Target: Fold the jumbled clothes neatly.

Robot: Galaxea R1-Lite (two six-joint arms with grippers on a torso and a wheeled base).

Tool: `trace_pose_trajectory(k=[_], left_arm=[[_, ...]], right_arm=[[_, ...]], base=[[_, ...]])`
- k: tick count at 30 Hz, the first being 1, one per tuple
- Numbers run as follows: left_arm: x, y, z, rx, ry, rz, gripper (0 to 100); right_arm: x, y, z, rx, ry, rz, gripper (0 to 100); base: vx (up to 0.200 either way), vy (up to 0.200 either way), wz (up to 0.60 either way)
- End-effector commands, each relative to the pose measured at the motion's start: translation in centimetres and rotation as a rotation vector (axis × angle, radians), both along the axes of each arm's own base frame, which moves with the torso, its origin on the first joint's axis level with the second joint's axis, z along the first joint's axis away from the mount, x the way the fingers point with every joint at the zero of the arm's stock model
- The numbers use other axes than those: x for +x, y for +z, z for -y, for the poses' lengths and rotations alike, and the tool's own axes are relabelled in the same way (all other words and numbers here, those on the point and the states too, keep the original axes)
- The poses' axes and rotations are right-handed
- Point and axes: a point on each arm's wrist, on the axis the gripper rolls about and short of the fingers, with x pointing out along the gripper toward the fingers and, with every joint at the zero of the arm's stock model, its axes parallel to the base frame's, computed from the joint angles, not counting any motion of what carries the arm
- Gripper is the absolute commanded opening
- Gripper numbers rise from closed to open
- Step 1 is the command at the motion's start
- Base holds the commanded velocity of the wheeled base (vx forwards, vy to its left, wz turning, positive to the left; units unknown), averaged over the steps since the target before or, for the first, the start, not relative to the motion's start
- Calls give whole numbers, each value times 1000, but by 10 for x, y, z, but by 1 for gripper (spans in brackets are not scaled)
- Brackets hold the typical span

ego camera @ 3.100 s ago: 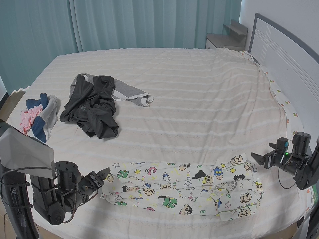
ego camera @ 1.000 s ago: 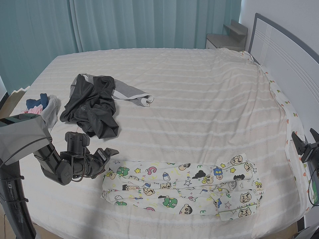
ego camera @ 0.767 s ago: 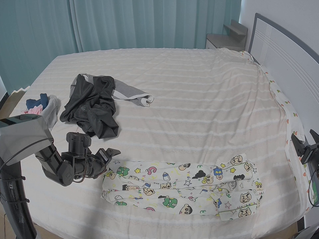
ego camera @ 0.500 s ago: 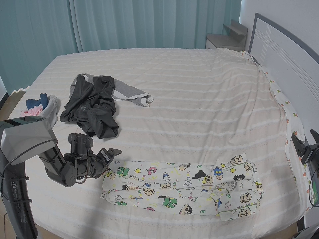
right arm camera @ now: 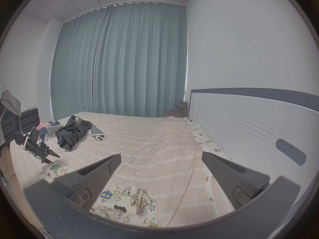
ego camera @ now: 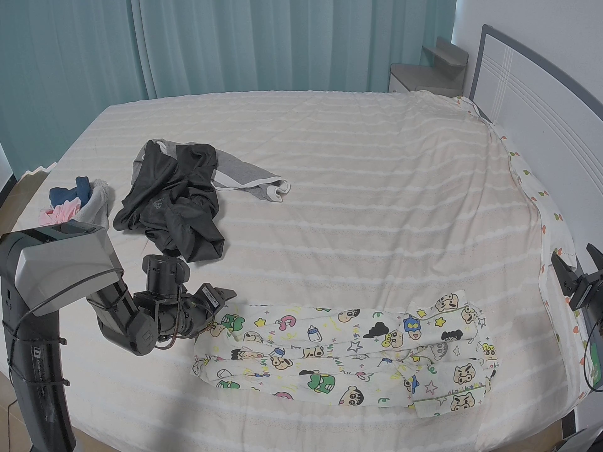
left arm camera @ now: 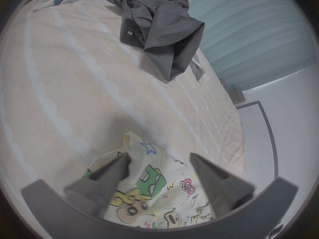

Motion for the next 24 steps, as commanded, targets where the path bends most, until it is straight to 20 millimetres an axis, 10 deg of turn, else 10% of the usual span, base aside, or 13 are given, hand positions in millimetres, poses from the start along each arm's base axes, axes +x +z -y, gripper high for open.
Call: trace_pose_trajectory(k=[1, 24], left_arm=[[0, -4, 2, 4, -4, -9, 0], [4, 21, -8, 107, 34, 111, 0]], right_arm=[[-2, -4, 0, 3, 0, -18, 100], [-2, -4, 0, 3, 0, -17, 100]], base=[[0, 0, 0], [0, 0, 0]])
